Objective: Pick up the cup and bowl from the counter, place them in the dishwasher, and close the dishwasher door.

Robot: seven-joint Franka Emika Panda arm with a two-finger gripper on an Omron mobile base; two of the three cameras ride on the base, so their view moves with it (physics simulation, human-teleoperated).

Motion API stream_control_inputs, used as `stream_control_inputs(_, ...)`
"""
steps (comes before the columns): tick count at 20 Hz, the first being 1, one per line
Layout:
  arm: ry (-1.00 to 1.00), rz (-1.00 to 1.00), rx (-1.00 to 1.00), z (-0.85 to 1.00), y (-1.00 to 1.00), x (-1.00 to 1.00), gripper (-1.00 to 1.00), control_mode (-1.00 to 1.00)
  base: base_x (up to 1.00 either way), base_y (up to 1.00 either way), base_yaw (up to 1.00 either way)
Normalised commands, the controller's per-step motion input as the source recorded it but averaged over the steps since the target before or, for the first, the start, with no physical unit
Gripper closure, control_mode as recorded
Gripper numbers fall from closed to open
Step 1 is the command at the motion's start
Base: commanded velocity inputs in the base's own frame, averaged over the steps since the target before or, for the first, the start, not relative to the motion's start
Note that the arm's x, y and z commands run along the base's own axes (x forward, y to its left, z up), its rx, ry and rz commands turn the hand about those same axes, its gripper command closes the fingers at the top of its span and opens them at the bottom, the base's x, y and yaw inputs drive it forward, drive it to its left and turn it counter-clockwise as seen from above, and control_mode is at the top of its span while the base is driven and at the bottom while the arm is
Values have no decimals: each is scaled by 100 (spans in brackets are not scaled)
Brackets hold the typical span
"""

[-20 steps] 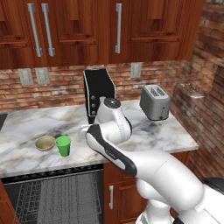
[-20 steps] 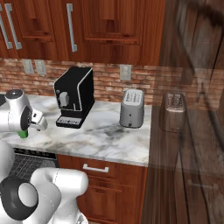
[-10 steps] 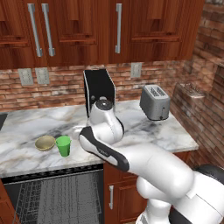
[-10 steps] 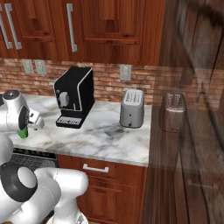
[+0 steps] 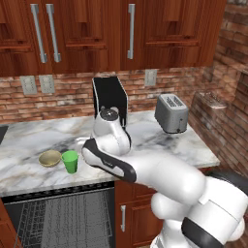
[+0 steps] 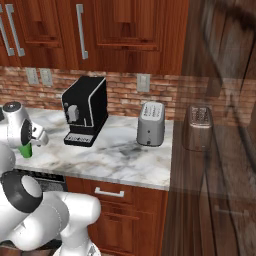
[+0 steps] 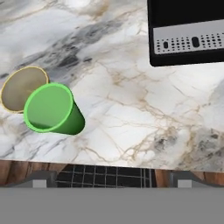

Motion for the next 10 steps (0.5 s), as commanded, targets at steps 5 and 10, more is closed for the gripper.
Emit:
stream_control_inputs(5,0,0,0,-14,22,18,-100,-100,0,0,0)
stream_control_inputs(10,0,0,0,-19,17,24,-100,-100,0,0,0)
